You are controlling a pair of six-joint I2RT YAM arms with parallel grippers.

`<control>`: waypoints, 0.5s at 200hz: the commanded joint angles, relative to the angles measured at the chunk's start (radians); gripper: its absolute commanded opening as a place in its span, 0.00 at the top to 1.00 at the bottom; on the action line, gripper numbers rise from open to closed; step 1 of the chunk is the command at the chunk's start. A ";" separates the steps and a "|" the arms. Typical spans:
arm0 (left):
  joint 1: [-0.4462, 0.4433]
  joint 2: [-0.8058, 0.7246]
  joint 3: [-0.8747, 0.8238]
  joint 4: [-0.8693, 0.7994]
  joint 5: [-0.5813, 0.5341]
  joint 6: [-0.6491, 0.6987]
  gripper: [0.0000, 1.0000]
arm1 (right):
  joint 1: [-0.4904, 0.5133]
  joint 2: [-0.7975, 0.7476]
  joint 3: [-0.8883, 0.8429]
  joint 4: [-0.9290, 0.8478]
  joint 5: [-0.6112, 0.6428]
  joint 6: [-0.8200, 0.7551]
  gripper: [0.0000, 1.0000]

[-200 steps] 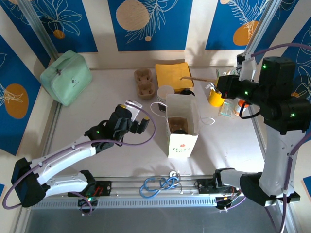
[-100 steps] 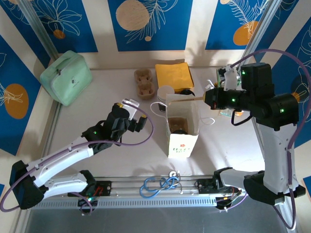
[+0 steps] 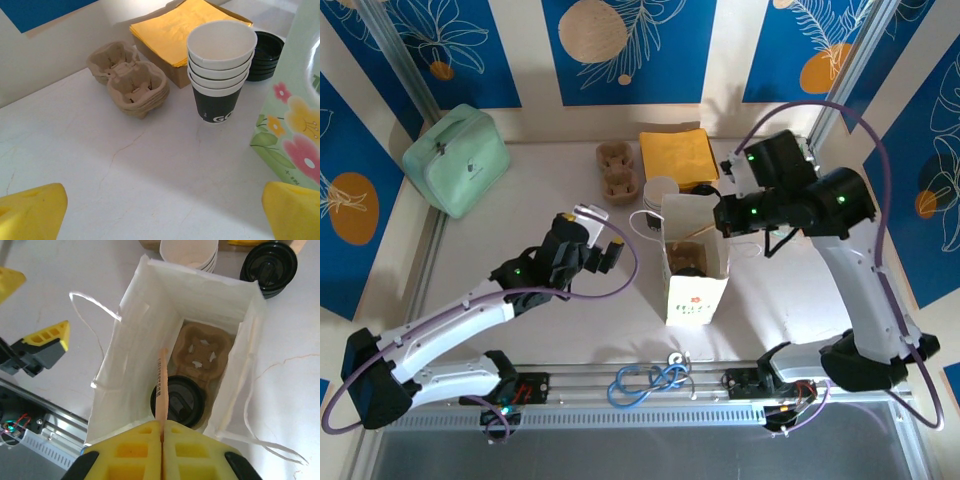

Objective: Pack the takeout coffee

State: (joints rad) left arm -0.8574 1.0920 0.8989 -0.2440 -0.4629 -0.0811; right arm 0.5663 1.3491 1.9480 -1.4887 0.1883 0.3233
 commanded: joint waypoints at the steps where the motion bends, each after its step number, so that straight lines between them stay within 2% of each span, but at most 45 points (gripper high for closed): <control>1: 0.010 0.003 0.068 -0.037 0.037 -0.020 0.01 | 0.060 0.045 -0.004 0.010 0.091 0.018 0.92; 20: 0.011 0.006 0.111 -0.081 0.054 -0.033 0.01 | 0.088 0.089 -0.001 0.034 0.123 0.019 0.91; 53: 0.010 -0.009 0.184 -0.162 0.097 -0.057 0.01 | 0.100 0.153 0.033 0.063 0.114 0.013 0.81; 73: 0.011 -0.021 0.213 -0.189 0.114 -0.076 0.01 | 0.101 0.177 0.052 0.102 0.070 0.011 0.74; 100: 0.011 -0.034 0.241 -0.210 0.122 -0.081 0.01 | 0.101 0.212 0.108 0.136 0.042 -0.005 0.71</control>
State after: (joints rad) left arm -0.8574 1.0863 1.0962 -0.4034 -0.3695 -0.1410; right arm 0.6613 1.5463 1.9839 -1.4002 0.2653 0.3302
